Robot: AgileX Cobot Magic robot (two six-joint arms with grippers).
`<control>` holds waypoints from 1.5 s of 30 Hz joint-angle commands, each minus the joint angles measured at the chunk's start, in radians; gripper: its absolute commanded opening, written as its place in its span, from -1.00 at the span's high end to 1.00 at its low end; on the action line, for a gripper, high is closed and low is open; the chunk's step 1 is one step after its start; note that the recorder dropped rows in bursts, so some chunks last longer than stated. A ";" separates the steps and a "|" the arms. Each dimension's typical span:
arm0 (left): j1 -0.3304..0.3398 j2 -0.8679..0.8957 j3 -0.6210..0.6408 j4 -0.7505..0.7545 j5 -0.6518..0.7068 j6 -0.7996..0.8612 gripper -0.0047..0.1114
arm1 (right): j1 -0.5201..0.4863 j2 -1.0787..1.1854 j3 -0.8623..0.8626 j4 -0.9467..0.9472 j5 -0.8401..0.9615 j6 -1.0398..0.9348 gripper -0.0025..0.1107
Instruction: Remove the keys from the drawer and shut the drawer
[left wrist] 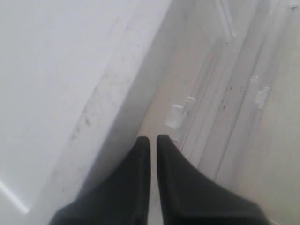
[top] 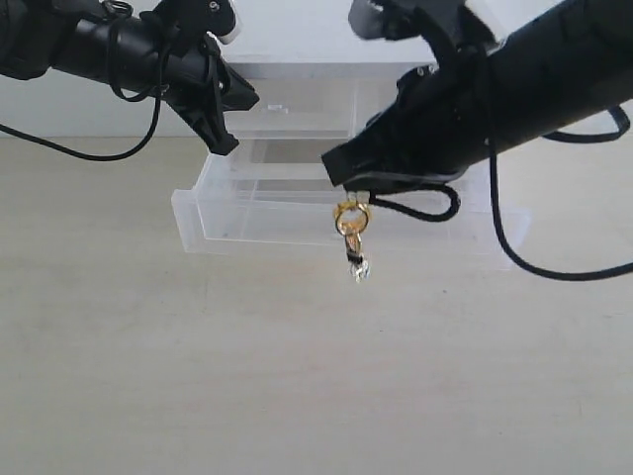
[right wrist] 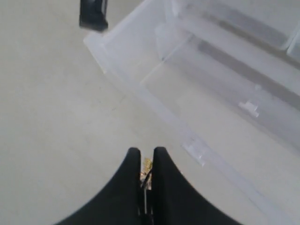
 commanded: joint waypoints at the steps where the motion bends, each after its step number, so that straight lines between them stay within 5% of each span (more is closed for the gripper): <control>1: 0.007 -0.007 -0.023 -0.034 -0.118 -0.004 0.85 | 0.003 -0.070 -0.023 0.009 0.004 -0.004 0.96; 16: 0.007 -0.009 -0.023 -0.034 -0.118 0.000 0.85 | 0.018 -0.083 0.022 -0.044 0.046 0.064 0.94; 19: 0.007 -0.025 -0.023 -0.034 -0.118 0.000 0.85 | 0.018 -0.083 0.089 -0.094 0.005 0.112 0.78; 24: 0.007 -0.075 -0.023 -0.061 -0.108 -0.026 0.85 | 0.018 -0.083 0.182 -0.096 -0.085 0.133 0.22; 26: 0.007 -0.104 -0.023 -0.077 -0.098 -0.055 0.85 | 0.018 -0.083 0.207 -0.098 -0.104 0.141 0.17; 29: 0.007 -0.155 -0.023 -0.077 -0.053 -0.081 0.85 | 0.018 -0.083 0.249 -0.137 -0.139 0.170 0.33; 34: 0.007 -0.231 -0.023 -0.090 -0.003 -0.102 0.85 | 0.018 -0.083 0.317 -0.210 -0.259 0.243 0.96; 39: 0.009 -0.261 -0.023 -0.079 0.134 -0.205 0.85 | 0.018 -0.083 0.345 -0.232 -0.240 0.259 0.96; 45: 0.009 -0.278 -0.023 -0.006 0.508 -0.274 0.85 | -0.055 -0.083 0.409 -0.241 -0.324 0.281 0.96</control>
